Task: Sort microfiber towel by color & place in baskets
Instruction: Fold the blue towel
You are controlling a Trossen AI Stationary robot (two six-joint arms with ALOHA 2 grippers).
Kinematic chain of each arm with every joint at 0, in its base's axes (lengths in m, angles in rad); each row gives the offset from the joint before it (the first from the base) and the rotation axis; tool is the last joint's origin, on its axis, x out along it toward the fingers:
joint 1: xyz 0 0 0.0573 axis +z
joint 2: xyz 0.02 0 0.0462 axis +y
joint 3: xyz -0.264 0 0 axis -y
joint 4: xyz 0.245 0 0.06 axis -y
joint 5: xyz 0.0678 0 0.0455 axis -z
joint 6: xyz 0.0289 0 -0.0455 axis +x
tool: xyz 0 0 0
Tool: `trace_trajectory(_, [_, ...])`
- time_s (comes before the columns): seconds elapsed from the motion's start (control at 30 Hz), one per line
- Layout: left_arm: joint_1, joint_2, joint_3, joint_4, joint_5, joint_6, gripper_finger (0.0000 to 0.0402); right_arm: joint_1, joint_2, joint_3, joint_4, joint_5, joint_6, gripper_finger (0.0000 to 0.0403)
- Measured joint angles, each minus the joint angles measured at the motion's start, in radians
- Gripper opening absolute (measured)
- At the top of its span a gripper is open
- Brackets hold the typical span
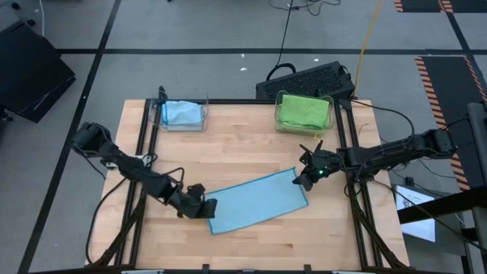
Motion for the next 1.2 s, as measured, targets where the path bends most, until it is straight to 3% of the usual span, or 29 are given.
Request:
trace_trajectory(0.13, [-0.048,0.043,0.000,0.083,0.001,-0.154,0.0101,0.000,0.000,0.000,0.002,-0.004,-0.012,0.0004])
trace_trajectory(0.33, [-0.112,0.134,0.000,0.193,0.048,-0.364,0.0154,0.000,0.000,0.000,0.004,-0.031,-0.034,0.0004])
trace_trajectory(0.5, [-0.119,0.215,0.000,0.349,0.049,-0.394,0.0195,0.000,0.000,0.000,0.003,-0.031,-0.044,0.0004])
trace_trajectory(0.6, [-0.116,0.253,0.001,0.358,0.048,-0.409,0.0207,0.000,0.000,0.000,0.004,-0.035,-0.044,0.0004])
trace_trajectory(1.2, [-0.057,0.336,0.005,0.320,0.094,-0.424,0.0209,0.000,0.000,0.000,0.004,-0.085,-0.043,0.0004])
